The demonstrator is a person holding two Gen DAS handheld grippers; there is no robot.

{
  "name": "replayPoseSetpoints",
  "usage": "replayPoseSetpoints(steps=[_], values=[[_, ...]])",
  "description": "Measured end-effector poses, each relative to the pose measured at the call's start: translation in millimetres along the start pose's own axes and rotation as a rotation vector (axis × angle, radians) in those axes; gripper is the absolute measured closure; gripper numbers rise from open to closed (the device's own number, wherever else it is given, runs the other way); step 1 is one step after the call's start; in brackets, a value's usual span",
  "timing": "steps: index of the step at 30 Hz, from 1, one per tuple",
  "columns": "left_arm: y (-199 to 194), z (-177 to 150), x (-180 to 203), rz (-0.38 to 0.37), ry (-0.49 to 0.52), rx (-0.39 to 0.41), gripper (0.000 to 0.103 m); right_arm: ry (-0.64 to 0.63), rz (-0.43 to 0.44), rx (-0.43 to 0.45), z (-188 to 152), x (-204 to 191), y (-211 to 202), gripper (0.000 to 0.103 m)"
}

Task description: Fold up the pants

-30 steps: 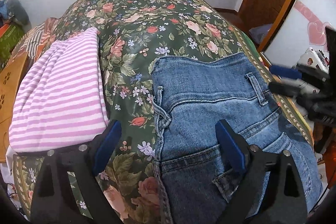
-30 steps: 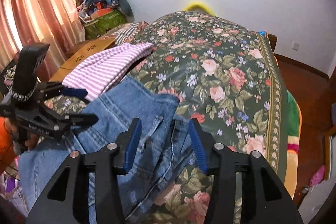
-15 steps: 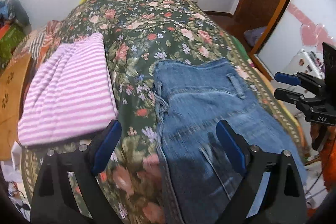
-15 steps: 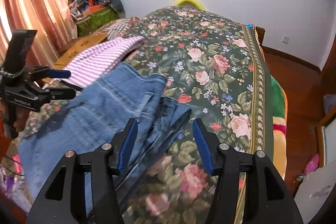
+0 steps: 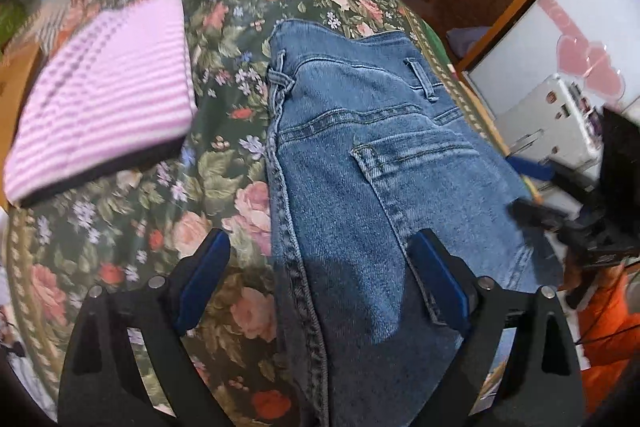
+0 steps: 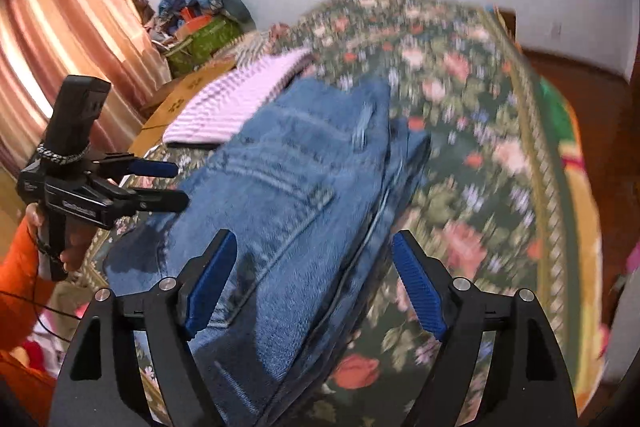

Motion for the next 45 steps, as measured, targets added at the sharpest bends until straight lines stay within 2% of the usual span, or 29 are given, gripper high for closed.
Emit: replayPoseSetpoints(steps=[2,7,11,17,21,25,29,33,40,45], values=[[7.4,2.2,-1.5,-0.021,-0.016,-0.021,0.005,0.017,0.017,-0.029,-4.6,4.2,11.4,0.026],[31.6,8.7,1.3,-0.076,-0.034,-0.104,0.001,0.026,0.06,-0.063,-6.3,13.3,32.3,0.017],[50.7,18.1,-0.7,-0.133,-0.057,-0.183,0.0,0.056,0.137,-0.09,-4.9,24.7,48.7,0.009],[60.2,28.9,4.2,-0.148,-0.027,-0.207,0.0,0.071,0.21,-0.098,0.1,32.3,63.7,0.003],[65.9,38.3,12.0,-0.152,-0.01,-0.211,0.0,0.059,0.232,-0.101,10.8,26.6,72.5,0.003],[67.8,42.3,23.7,-0.119,0.035,-0.182,0.001,0.032,0.236,-0.106,18.2,16.2,77.0,0.008],[57.4,40.2,32.1,-0.073,0.084,-0.108,0.016,0.023,0.228,-0.103,23.8,15.8,73.8,0.021],[47.8,37.9,38.6,-0.034,0.117,-0.058,0.023,-0.008,0.188,-0.089,28.5,10.4,63.0,0.035],[9.3,28.5,40.5,-0.053,0.131,0.033,0.028,-0.056,0.161,-0.042,33.4,-4.7,38.5,0.039],[-23.4,30.1,41.2,-0.044,0.135,0.121,0.028,-0.119,0.135,0.011,52.7,-22.6,20.6,0.041]])
Point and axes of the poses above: each gripper's, at about its wrist camera, not at the fingertips, and y roughly the way its jaws point, x to its right, z to its top, the point moved 3 cm from there along y, roughly the way its jaws point, and after that the axes turned 13 degrees about -y, right-handed, at the moved point
